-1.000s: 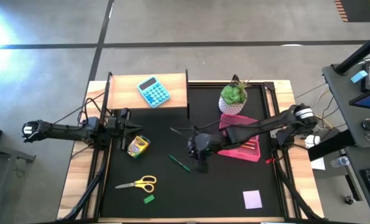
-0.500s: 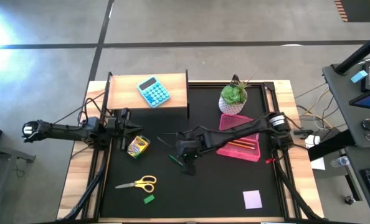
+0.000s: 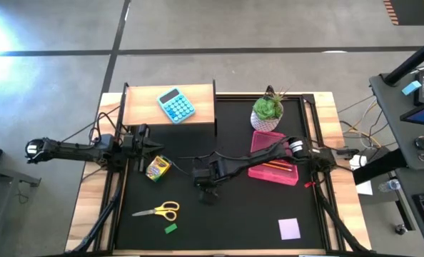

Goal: Pack school essentials
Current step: Put the green pen into the pink supply box

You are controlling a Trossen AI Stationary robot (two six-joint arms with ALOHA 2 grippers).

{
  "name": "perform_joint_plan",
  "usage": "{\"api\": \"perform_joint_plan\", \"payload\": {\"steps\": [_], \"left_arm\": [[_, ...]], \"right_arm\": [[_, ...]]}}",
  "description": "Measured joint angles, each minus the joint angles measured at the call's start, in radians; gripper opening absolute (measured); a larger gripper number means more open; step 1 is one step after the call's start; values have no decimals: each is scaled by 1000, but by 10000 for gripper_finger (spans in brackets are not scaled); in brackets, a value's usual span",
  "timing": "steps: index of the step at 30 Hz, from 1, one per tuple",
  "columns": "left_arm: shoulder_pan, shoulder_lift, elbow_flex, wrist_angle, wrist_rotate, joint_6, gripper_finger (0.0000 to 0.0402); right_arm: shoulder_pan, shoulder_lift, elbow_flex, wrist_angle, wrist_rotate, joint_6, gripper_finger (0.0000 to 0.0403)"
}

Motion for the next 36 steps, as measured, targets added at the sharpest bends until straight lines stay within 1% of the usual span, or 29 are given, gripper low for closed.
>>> {"api": "perform_joint_plan", "payload": {"steps": [7, 13, 17, 22, 25, 31, 36], "left_arm": [[0, 0, 0, 0, 0, 0, 0], [0, 0, 0, 0, 0, 0, 0], [0, 0, 0, 0, 0, 0, 0], [0, 0, 0, 0, 0, 0, 0], [0, 0, 0, 0, 0, 0, 0], [0, 0, 0, 0, 0, 0, 0], [0, 0, 0, 0, 0, 0, 0]], "right_arm": [[0, 64, 58, -17, 1, 39, 112], [0, 85, 65, -21, 6, 43, 97], [0, 91, 65, -23, 7, 43, 71], [0, 91, 56, -22, 6, 43, 25], [0, 89, 52, -26, 3, 43, 18], [0, 41, 59, -110, -6, 4, 16], [1, -64, 62, -137, 2, -42, 15]]}}
